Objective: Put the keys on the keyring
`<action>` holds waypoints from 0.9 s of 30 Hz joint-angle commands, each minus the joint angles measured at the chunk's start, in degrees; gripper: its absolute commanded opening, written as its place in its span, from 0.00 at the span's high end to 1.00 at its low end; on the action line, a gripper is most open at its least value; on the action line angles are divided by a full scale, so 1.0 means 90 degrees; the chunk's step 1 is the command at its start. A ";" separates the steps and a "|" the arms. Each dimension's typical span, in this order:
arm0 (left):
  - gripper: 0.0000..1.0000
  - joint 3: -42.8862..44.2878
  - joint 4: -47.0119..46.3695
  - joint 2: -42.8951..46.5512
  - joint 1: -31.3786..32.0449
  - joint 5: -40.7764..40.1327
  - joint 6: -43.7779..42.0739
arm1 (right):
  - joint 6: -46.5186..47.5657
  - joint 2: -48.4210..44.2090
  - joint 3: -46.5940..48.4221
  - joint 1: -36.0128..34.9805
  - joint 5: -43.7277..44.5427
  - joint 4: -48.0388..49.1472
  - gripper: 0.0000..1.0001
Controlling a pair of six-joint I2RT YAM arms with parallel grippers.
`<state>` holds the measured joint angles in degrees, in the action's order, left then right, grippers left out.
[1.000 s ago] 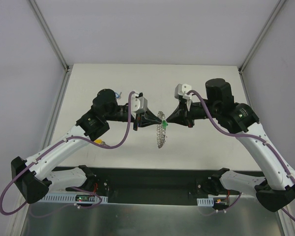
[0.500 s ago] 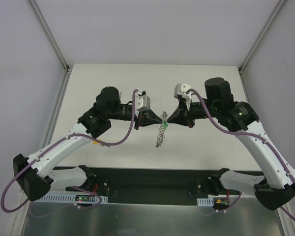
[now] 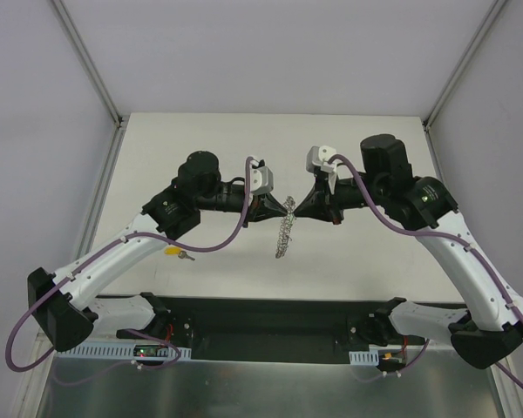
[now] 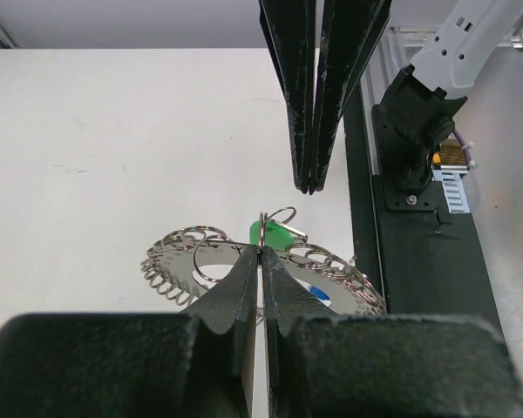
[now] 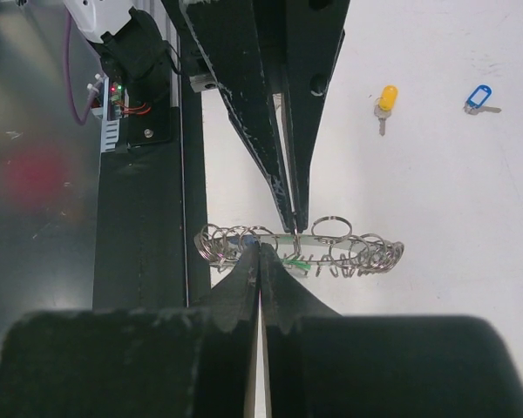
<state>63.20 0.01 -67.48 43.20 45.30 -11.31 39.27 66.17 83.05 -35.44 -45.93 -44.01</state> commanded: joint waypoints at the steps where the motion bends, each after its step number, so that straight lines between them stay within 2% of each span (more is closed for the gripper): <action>1: 1.00 0.0312 -0.0119 0.0037 0.0093 -0.0140 -0.0159 | 0.0100 0.0069 0.0284 -0.0056 -0.0258 0.0115 0.99; 6: 1.00 0.0312 -0.0118 0.0125 0.0083 -0.0326 -0.0140 | 0.0051 0.0021 0.0187 -0.0066 0.0024 0.0134 0.97; 7: 1.00 0.0302 -0.0118 0.0125 0.0083 -0.0490 -0.0101 | 0.0022 -0.0018 0.0138 -0.0056 0.0286 0.0163 0.94; 8: 1.00 0.0283 -0.0118 0.0144 0.0083 -0.0560 -0.0091 | -0.0017 -0.0057 -0.0007 -0.0056 0.0453 0.0241 0.83; 9: 1.00 0.0273 -0.0147 0.0174 0.0083 -0.0638 -0.0072 | -0.0075 -0.0106 -0.0086 -0.0056 0.0619 0.0299 0.79; 17: 1.00 -0.0078 -0.0860 0.0262 0.0083 -0.0951 0.0572 | -0.0749 -0.0487 -0.0887 -0.0153 0.1441 0.1305 0.52; 24: 1.00 -0.0293 -0.1319 0.0291 0.0083 -0.0961 0.0964 | -0.1091 -0.0594 -0.1238 -0.0271 0.1997 0.1940 0.51; 27: 1.00 -0.0362 -0.1417 0.0340 0.0092 -0.1029 0.1042 | -0.1150 -0.0634 -0.1366 -0.0271 0.2242 0.2155 0.55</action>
<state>60.34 -5.96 -67.09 43.55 36.84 -4.56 31.62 62.41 71.48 -37.69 -29.52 -31.07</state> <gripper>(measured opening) 0.007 0.474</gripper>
